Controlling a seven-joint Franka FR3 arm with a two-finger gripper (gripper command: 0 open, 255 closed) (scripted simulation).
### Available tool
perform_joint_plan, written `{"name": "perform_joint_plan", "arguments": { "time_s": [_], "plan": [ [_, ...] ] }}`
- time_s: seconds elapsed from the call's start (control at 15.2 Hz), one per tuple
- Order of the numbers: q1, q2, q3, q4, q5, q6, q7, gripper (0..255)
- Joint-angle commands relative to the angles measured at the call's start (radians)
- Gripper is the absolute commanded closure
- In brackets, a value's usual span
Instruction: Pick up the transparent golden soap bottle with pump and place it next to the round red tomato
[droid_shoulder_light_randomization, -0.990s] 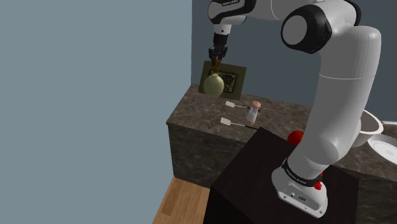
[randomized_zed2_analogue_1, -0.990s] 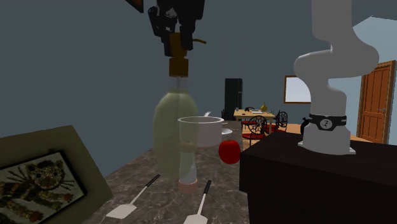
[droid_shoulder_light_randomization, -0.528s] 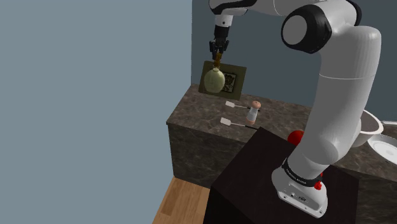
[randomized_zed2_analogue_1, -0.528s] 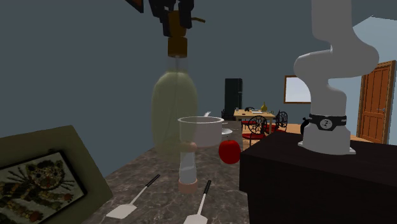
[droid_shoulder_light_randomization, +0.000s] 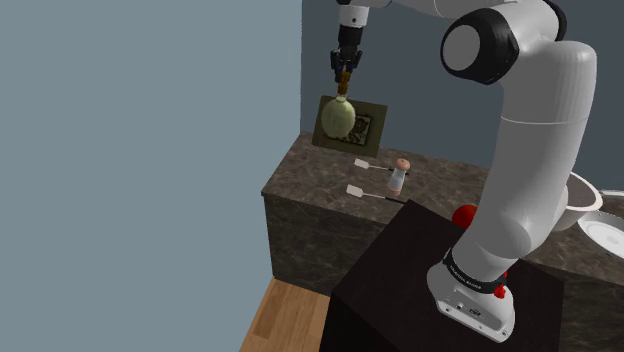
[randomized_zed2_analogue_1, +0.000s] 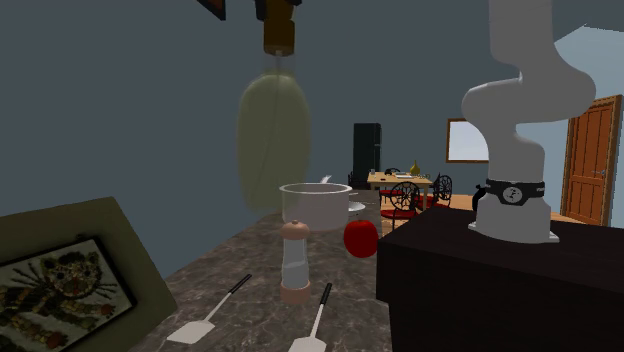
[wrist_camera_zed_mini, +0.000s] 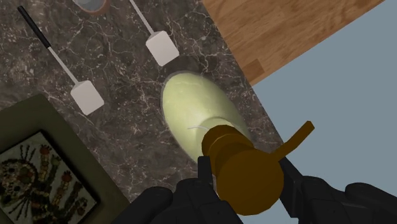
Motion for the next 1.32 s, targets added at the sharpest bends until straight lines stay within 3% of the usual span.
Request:
{"name": "perform_joint_plan", "arguments": {
  "time_s": [0.0,0.4,0.79,1.25],
  "plan": [
    [-0.001,0.004,0.0,0.036,0.001,-0.031,0.005,255],
    [-0.013,0.032,0.0,0.154,0.007,-0.121,0.011,255],
    [-0.022,-0.205,-0.033,-0.176,-0.047,-0.03,-0.06,255],
    [-0.061,-0.421,-0.074,-0.43,-0.112,0.011,-0.14,255]
  ]
}}
